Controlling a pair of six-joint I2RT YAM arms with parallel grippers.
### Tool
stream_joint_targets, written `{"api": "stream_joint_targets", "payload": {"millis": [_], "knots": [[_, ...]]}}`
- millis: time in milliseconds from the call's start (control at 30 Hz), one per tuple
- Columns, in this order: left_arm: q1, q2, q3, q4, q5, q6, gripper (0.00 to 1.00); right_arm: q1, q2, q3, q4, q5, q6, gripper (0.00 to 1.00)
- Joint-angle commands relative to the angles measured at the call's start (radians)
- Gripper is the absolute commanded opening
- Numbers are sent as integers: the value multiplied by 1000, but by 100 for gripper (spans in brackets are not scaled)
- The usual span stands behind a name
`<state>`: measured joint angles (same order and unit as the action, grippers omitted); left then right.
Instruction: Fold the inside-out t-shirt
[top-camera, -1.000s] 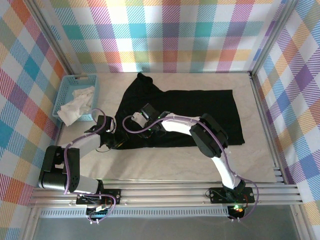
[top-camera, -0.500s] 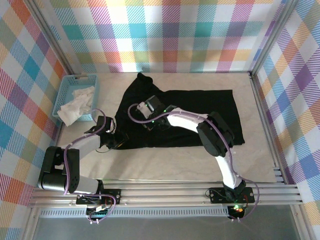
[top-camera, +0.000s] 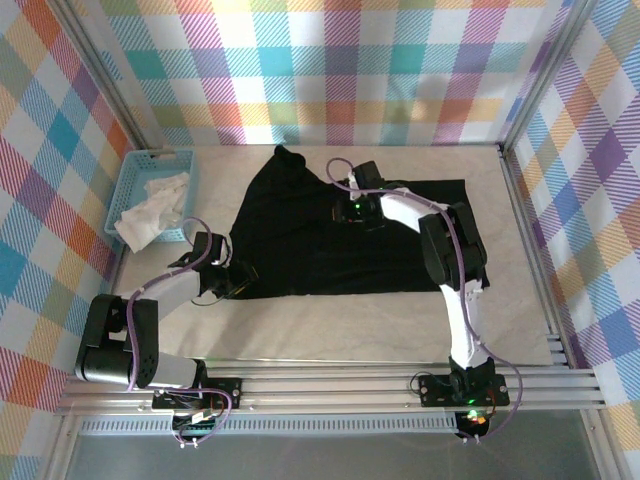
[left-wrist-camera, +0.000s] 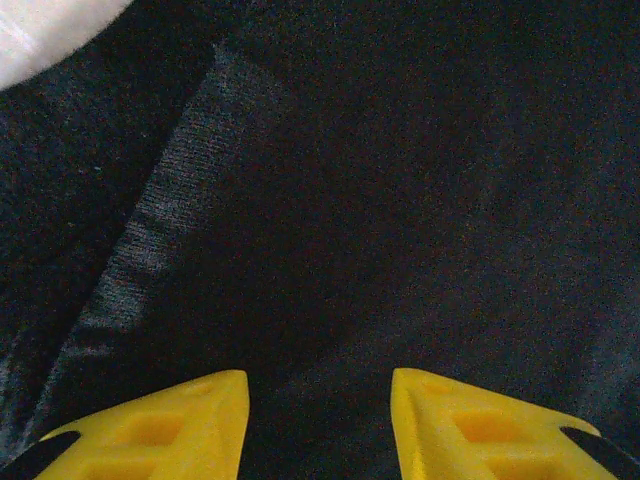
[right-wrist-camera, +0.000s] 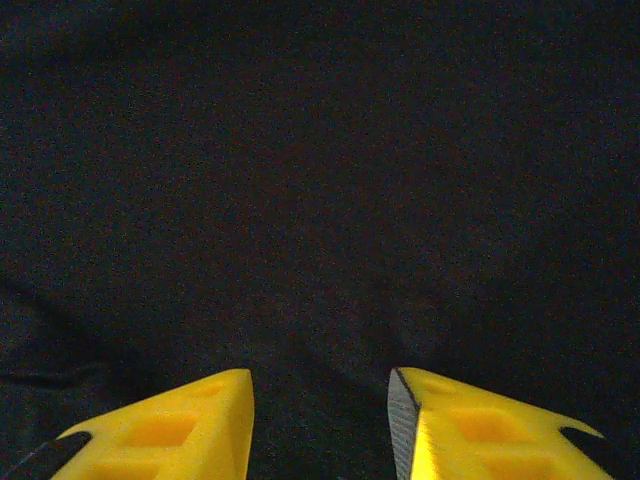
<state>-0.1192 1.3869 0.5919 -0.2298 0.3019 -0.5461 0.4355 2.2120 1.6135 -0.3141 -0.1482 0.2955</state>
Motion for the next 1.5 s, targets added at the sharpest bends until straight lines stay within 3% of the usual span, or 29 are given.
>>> {"api": "stream_joint_targets", "payload": {"millis": [0,200,300,433,633,900,1467], "knots": [[10,-24,13,-83,-46,16,44,16,-133,-58,-45,-29,-54,43],[-3,-65,98,-11,-34,-26,49,19,-364,-325,20,-99,-56,46],[-32,-7,167,30,-25,-41,50,27,-449,-446,66,-167,-32,47],[-73,128,288,72,4,-51,50,30,-515,-535,66,-159,-21,48],[-116,349,446,83,23,-50,50,29,-531,-543,38,-148,-33,48],[-121,513,574,77,18,-42,50,30,-529,-540,34,-144,-35,48],[-98,682,811,27,3,-33,49,30,-546,-570,17,-114,-38,48]]}}
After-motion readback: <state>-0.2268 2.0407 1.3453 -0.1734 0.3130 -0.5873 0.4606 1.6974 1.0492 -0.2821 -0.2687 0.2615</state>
